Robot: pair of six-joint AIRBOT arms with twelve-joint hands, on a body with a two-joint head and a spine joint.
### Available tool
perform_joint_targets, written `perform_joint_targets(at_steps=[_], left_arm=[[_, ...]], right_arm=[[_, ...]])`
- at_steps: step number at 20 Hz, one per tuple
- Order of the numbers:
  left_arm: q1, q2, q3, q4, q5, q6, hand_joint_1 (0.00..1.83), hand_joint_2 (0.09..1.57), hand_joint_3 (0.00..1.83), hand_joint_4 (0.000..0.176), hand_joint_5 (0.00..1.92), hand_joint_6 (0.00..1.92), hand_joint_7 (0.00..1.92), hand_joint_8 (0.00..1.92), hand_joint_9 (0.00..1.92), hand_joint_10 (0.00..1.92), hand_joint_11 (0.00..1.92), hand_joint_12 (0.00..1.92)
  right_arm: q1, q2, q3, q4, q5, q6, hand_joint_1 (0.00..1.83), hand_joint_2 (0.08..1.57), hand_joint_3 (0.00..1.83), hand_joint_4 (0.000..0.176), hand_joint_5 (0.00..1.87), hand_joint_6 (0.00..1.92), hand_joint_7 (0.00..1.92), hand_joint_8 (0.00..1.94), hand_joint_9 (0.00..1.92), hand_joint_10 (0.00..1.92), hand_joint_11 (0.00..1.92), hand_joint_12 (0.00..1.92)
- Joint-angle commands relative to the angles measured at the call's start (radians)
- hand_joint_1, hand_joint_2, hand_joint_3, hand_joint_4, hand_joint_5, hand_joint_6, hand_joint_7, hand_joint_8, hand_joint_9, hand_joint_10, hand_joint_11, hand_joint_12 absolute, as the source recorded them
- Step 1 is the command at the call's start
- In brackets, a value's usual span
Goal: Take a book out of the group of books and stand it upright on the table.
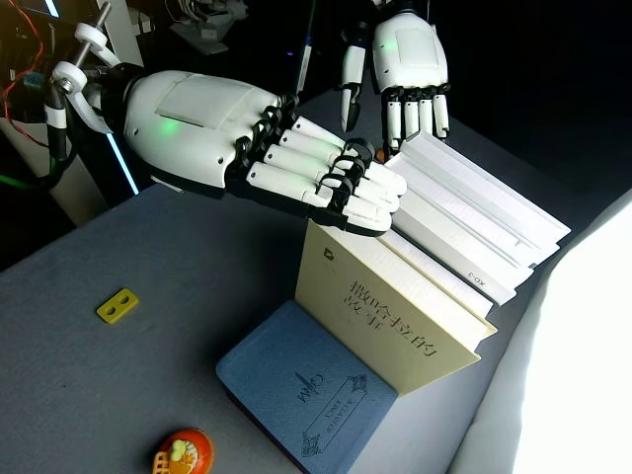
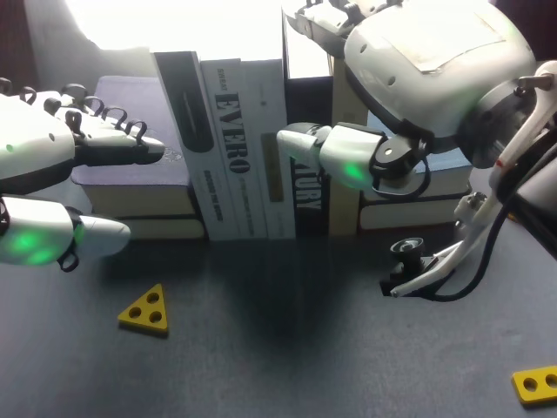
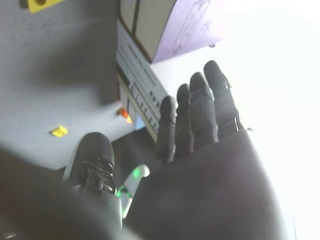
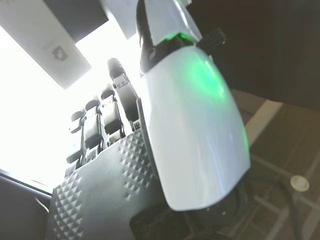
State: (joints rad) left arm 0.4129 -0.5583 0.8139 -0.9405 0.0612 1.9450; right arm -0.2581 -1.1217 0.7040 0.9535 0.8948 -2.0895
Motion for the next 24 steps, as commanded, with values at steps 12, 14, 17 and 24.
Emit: perform_joint_targets(at_steps=[12,14,17,24], left_arm=[[0.000,-0.022,-0.003,-0.022,-0.114,0.045,0.24,1.38,0.00,0.008,0.18,0.00,0.17,0.00,0.16,0.00,0.00,0.54],[0.003,-0.022,0.002,-0.024,-0.120,0.046,0.24,1.37,0.00,0.008,0.19,0.00,0.18,0.00,0.16,0.00,0.00,0.56],[0.003,-0.027,-0.006,-0.024,-0.164,0.049,0.26,1.36,0.00,0.006,0.18,0.00,0.19,0.00,0.17,0.00,0.00,0.63],[0.031,-0.032,-0.101,-0.238,-0.381,0.237,0.25,1.37,0.00,0.008,0.18,0.00,0.24,0.00,0.20,0.01,0.00,0.65]], right_arm=[[-0.036,-0.032,0.021,-0.075,0.110,-0.024,0.46,1.12,0.00,0.000,0.55,0.18,0.02,0.01,0.00,0.00,0.00,0.01],[-0.034,-0.031,0.018,-0.075,0.111,-0.024,0.47,1.12,0.00,0.000,0.57,0.19,0.03,0.01,0.00,0.00,0.02,0.02],[-0.032,-0.023,0.000,-0.067,0.116,-0.049,0.50,1.12,0.00,0.000,0.60,0.19,0.05,0.02,0.00,0.00,0.00,0.03],[-0.033,0.010,-0.073,-0.013,0.111,-0.110,0.46,1.13,0.00,0.000,0.60,0.20,0.08,0.01,0.00,0.00,0.00,0.00]])
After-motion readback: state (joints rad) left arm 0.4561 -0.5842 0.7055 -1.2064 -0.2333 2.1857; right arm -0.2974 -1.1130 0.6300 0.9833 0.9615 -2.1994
